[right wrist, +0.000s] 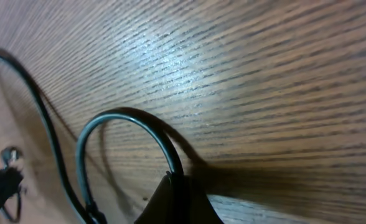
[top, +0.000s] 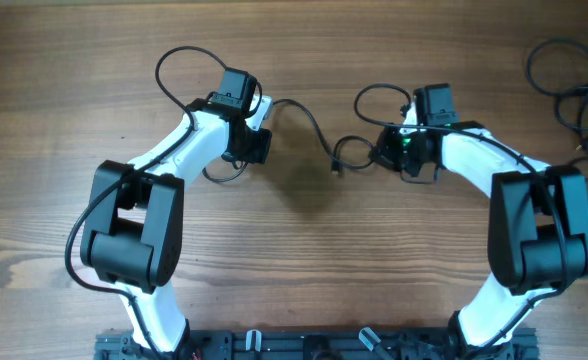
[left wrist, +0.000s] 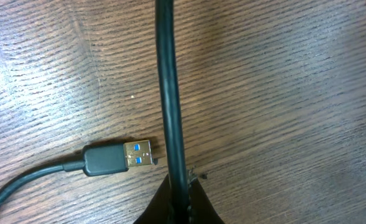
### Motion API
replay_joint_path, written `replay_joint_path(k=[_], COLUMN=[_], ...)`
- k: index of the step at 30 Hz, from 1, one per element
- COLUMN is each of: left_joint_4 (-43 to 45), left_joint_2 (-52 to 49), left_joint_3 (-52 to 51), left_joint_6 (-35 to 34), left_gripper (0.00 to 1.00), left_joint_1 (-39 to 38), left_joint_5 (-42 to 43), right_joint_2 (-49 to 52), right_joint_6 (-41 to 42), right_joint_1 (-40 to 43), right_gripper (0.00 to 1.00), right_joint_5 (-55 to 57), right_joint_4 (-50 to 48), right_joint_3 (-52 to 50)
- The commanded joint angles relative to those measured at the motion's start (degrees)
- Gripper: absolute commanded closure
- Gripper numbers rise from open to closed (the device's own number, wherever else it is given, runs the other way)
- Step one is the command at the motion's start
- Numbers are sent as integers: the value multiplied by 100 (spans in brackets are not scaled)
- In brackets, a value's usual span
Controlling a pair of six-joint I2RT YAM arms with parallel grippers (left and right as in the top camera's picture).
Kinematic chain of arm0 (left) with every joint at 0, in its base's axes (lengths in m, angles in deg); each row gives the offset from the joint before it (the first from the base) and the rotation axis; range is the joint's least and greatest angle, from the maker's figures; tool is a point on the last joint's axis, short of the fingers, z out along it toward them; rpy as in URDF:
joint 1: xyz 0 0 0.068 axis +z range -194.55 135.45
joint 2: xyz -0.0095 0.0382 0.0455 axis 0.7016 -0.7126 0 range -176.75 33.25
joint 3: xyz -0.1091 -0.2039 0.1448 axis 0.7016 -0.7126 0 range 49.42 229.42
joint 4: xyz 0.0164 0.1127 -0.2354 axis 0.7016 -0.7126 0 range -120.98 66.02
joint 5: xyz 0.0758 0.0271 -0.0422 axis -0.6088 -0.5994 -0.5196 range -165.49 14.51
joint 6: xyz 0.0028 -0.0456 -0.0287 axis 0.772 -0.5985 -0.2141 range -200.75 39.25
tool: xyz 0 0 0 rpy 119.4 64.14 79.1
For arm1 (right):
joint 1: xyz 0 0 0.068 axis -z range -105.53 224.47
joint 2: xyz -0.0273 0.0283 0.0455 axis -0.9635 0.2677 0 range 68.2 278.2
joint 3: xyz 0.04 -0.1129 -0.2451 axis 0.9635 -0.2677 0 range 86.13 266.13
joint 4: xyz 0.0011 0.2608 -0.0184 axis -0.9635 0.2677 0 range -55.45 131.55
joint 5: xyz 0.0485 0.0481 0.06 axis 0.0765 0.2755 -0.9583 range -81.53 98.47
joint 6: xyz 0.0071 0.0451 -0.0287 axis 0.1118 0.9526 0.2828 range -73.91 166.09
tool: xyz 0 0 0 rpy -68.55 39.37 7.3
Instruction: Untangle cables
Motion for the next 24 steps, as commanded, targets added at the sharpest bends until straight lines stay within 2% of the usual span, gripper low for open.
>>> replay_joint_path(k=[1, 5, 8, 14, 21, 24], left_joint_4=[-59, -168, -258, -435, -459, -474], left_joint_2=[402, 1078, 1593, 1799, 1788, 1786], left_joint_3=[103, 103, 101, 92, 46, 46], left_joint_6=[15, -192, -592, -1862, -2144, -2205], left_gripper=[96, 96, 96, 96, 96, 96], left_joint_1=[4, 13, 70, 358, 682, 730], left_joint_5=[-28, -33, -131, -1451, -1464, -1467], right_joint_2=[-63, -568, -1394, -3112, -4594, -4848], right_joint_6=[-380, -699, -723, -125, 551, 693], right_joint_1=[468, 841, 1027, 1075, 1075, 1075], right_gripper=[96, 96, 96, 96, 96, 96], right_joint_5=[-645, -566, 348, 2446, 4002, 4465], right_joint_4=[186, 468, 984, 1722, 1792, 1797], right_joint_3=[-42, -42, -42, -42, -42, -42])
